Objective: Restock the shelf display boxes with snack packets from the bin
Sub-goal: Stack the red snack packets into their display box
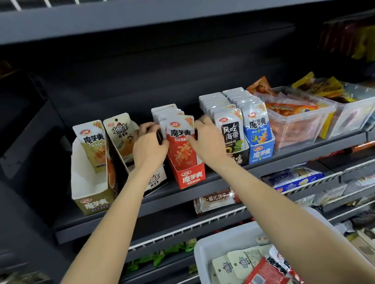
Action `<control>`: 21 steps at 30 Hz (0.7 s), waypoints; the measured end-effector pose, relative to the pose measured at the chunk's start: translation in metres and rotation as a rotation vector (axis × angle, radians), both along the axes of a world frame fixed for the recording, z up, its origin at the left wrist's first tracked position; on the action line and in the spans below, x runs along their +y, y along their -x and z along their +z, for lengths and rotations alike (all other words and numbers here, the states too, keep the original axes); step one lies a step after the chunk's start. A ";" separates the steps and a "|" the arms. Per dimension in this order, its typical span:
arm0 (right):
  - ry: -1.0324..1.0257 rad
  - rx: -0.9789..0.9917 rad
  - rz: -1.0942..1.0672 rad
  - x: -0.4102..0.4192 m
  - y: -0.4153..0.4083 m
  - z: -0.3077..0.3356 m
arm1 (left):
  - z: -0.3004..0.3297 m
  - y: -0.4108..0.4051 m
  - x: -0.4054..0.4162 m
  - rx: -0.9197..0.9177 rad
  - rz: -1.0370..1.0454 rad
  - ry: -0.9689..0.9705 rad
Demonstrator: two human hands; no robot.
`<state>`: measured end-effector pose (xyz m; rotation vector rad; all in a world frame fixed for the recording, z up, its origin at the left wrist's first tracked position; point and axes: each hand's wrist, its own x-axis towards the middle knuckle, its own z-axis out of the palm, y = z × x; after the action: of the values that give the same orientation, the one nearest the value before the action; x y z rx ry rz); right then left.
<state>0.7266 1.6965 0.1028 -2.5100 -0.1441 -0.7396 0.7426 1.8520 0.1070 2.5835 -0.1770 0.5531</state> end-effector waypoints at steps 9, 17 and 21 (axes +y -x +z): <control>-0.203 -0.155 0.009 0.005 0.026 -0.012 | -0.001 0.044 -0.008 -0.190 -0.028 0.110; -0.313 -0.061 0.146 -0.057 0.143 -0.056 | -0.043 0.134 -0.034 -0.590 -0.329 0.360; -0.232 0.345 0.106 -0.103 0.194 -0.104 | -0.088 0.173 -0.055 -0.298 -0.484 0.313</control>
<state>0.5322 1.5938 -0.0014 -2.3437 -0.0647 -0.2571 0.5691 1.7972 0.0191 2.0441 -0.7308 0.7091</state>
